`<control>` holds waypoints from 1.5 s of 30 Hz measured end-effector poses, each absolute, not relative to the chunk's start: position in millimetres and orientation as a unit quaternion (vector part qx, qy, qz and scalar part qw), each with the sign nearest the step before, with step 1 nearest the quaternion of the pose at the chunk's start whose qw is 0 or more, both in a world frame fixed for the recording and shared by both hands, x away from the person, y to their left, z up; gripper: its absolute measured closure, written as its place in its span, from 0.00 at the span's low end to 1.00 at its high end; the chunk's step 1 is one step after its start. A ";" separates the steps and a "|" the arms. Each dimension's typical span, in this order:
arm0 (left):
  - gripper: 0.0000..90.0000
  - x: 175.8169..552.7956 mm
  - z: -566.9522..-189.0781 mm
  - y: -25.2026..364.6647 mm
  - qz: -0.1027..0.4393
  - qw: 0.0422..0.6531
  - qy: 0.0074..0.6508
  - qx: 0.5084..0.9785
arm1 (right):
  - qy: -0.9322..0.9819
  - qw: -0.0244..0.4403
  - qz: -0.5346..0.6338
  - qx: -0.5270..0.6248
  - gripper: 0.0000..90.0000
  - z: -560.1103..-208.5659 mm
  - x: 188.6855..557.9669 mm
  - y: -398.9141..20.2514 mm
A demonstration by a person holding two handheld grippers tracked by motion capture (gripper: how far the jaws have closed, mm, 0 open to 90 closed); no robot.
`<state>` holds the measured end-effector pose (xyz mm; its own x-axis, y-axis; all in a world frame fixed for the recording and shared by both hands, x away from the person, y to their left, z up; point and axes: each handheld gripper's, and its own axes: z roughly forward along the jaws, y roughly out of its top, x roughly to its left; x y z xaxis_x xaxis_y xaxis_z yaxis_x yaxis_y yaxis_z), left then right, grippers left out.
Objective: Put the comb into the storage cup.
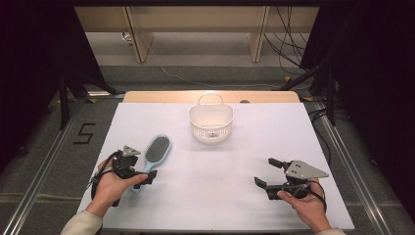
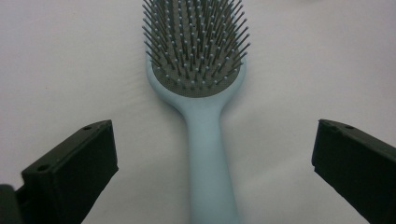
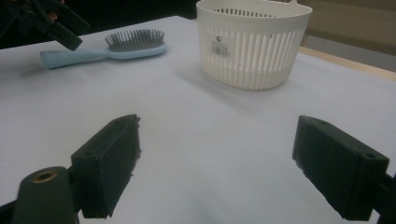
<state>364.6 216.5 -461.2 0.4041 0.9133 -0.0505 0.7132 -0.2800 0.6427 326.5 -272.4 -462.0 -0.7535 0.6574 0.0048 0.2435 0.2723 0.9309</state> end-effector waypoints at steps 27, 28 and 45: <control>0.12 385.4 -447.4 204.1 0.141 0.219 0.515 0.817 | 0.769 0.199 0.533 0.291 0.17 -460.1 325.3 -272.8; 0.14 386.4 -447.4 203.1 0.140 0.215 0.517 0.817 | 0.769 0.199 0.533 0.291 0.17 -460.1 325.2 -272.9; 0.23 414.3 -454.9 197.0 0.086 0.132 0.552 0.819 | 0.770 0.198 0.533 0.291 0.17 -460.8 325.8 -272.8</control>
<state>414.3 197.0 -454.9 0.3762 0.9265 -0.0050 0.8809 -0.3560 0.3118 325.8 -272.8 -460.8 -0.7526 0.6584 0.0055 0.2367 0.2627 0.9354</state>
